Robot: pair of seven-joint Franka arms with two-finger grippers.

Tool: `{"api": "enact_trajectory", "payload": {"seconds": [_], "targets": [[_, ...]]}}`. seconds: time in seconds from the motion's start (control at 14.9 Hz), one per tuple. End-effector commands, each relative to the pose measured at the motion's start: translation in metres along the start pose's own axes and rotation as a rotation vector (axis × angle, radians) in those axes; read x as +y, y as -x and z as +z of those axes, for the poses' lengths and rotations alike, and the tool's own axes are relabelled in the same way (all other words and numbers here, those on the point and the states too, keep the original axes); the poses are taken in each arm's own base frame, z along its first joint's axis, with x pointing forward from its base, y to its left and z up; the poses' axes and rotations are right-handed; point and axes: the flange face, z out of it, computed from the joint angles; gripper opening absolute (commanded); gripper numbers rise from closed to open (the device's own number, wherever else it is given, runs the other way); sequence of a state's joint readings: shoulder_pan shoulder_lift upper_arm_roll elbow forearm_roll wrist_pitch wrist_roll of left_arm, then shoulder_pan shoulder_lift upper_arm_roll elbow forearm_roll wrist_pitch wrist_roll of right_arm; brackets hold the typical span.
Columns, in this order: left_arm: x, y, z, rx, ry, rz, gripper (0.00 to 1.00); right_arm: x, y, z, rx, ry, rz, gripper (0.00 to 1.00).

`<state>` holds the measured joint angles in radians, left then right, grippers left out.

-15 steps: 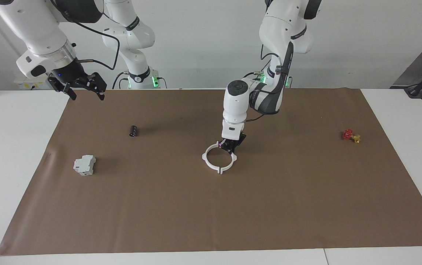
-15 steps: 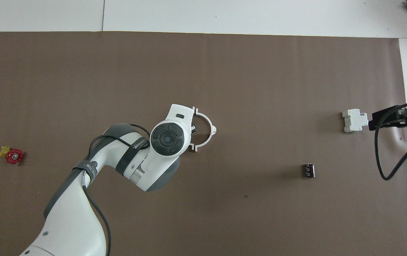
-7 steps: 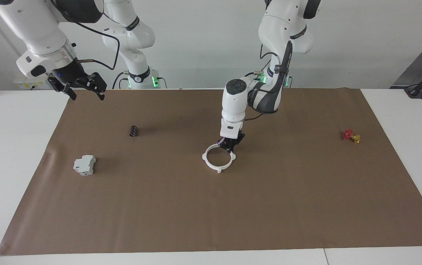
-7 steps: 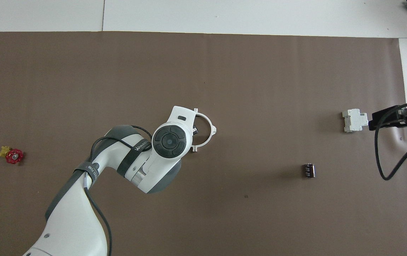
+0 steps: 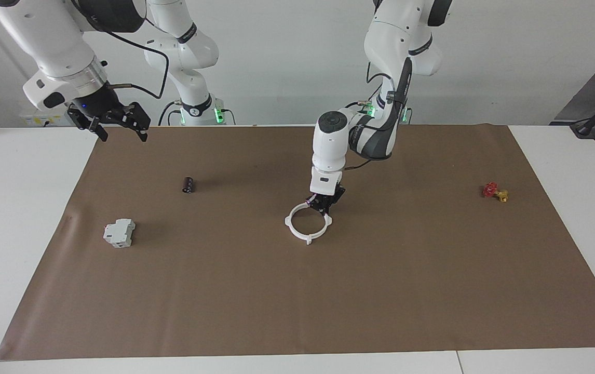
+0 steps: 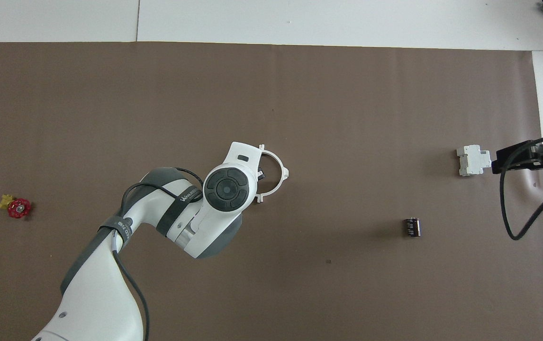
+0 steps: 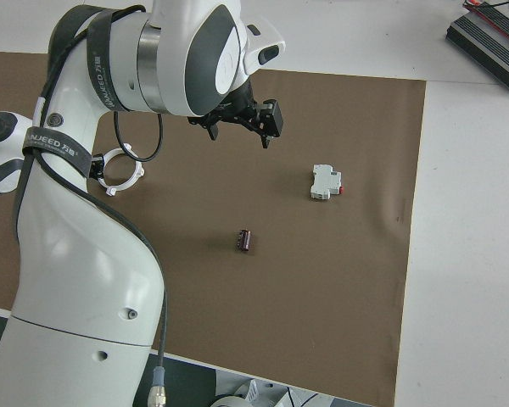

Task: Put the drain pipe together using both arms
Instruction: 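Press the held clamp half against the other half to join them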

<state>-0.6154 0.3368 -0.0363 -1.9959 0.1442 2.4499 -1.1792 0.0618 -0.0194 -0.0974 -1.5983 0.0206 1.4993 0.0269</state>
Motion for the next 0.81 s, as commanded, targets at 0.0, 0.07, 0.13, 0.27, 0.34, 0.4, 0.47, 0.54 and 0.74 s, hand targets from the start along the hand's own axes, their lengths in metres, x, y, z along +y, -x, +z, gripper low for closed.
{"api": "enact_trajectory", "payload": {"seconds": [0.0, 0.07, 0.13, 0.27, 0.34, 0.4, 0.47, 0.54, 0.74], "targets": [[-0.01, 0.01, 0.002, 0.009, -0.019, -0.001, 0.0, 0.003, 0.003, -0.003, 0.011, -0.021, -0.01, 1.0], [-0.009, 0.01, 0.001, 0.009, -0.017, 0.0, 0.0, 0.003, 0.003, -0.003, 0.011, -0.021, -0.01, 1.0], [-0.009, 0.009, 0.0, 0.01, -0.016, 0.0, 0.0, 0.003, 0.003, -0.003, 0.011, -0.021, -0.01, 1.0], [-0.011, 0.006, 0.001, 0.011, -0.016, -0.004, 0.87, 0.003, 0.003, -0.003, 0.011, -0.021, -0.009, 1.0], [-0.011, 0.005, 0.001, 0.011, -0.017, -0.006, 1.0, 0.003, 0.003, -0.003, 0.011, -0.021, -0.01, 1.0], [-0.011, 0.004, 0.0, 0.012, -0.015, -0.008, 1.0, 0.003, 0.003, -0.003, 0.011, -0.021, -0.01, 1.0], [-0.012, 0.003, 0.001, 0.011, -0.016, -0.009, 1.0, 0.003, 0.003, -0.003, 0.011, -0.021, -0.009, 1.0], [-0.012, 0.002, 0.001, 0.012, -0.015, -0.011, 1.0, 0.003, 0.003, -0.003, 0.011, -0.021, -0.009, 1.0], [-0.011, 0.0, -0.001, 0.014, -0.013, -0.011, 1.0, 0.003, 0.003, -0.003, 0.011, -0.021, -0.01, 1.0]]}}
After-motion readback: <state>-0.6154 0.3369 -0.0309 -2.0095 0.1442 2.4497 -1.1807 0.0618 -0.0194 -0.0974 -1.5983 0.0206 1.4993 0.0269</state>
